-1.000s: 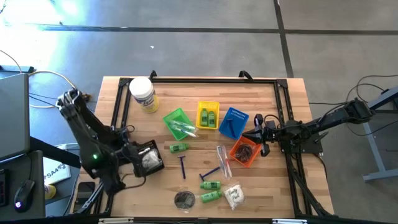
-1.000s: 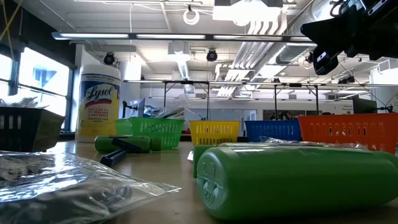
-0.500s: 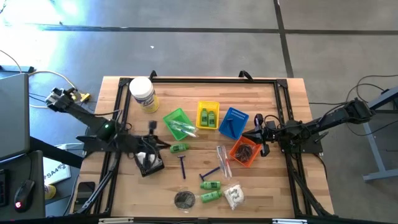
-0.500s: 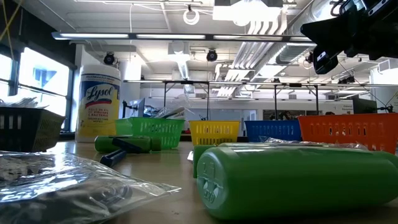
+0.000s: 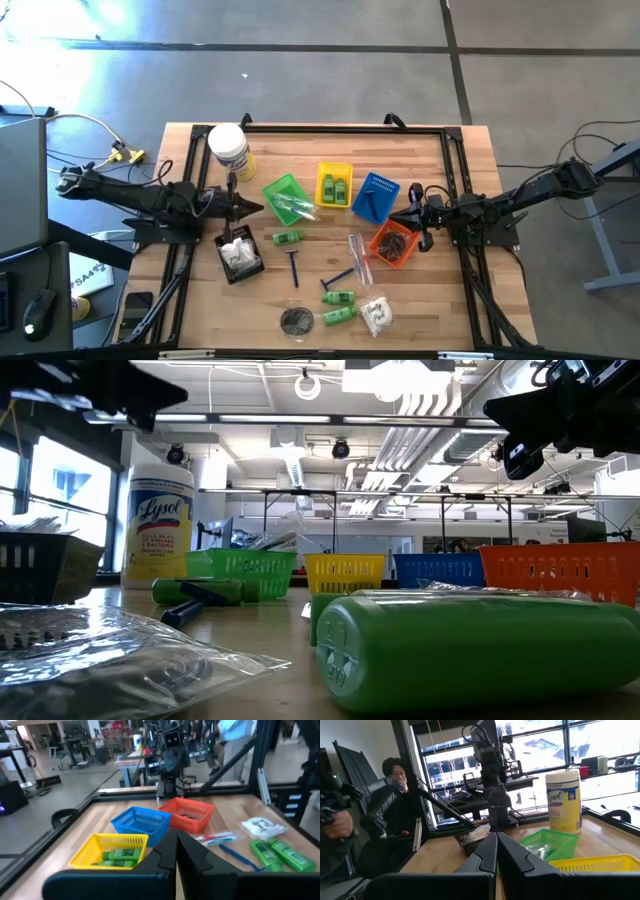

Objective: Pick & Place Travel size toiletries
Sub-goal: Put the razor into the blue bin

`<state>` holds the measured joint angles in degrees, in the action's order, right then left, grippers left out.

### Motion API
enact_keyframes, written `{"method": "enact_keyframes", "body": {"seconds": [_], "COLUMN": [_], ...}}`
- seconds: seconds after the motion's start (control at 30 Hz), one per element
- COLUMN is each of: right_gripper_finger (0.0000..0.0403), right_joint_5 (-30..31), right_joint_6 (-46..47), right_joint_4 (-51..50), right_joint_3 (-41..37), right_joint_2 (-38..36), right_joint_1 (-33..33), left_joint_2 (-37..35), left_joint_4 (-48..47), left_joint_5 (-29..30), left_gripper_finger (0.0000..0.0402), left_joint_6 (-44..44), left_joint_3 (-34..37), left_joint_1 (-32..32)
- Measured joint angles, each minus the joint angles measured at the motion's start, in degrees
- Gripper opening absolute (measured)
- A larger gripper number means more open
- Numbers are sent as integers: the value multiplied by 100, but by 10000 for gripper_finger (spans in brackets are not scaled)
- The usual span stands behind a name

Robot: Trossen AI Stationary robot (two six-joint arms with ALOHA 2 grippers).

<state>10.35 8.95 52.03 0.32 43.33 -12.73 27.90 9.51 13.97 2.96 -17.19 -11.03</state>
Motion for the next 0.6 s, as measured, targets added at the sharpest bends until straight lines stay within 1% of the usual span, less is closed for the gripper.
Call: {"method": "enact_keyframes", "body": {"seconds": [0.23,0.37,0.47,0.6], "right_gripper_finger": [3,3,3,3], "right_joint_5": [17,17,17,19], "right_joint_6": [-78,-175,-306,-468], "right_joint_4": [-22,-22,-30,-99], "right_joint_3": [0,2,2,2], "right_joint_2": [17,17,20,20], "right_joint_1": [-2,-1,0,-2], "left_joint_2": [-104,-63,-63,-63], "left_joint_4": [785,1523,1601,1524], "left_joint_5": [-41,-41,-46,-47], "left_gripper_finger": [0,0,0,0], "left_joint_6": [-48,-474,-436,-157], "left_joint_3": [914,1273,1386,1461], "left_joint_1": [320,395,391,391]}}
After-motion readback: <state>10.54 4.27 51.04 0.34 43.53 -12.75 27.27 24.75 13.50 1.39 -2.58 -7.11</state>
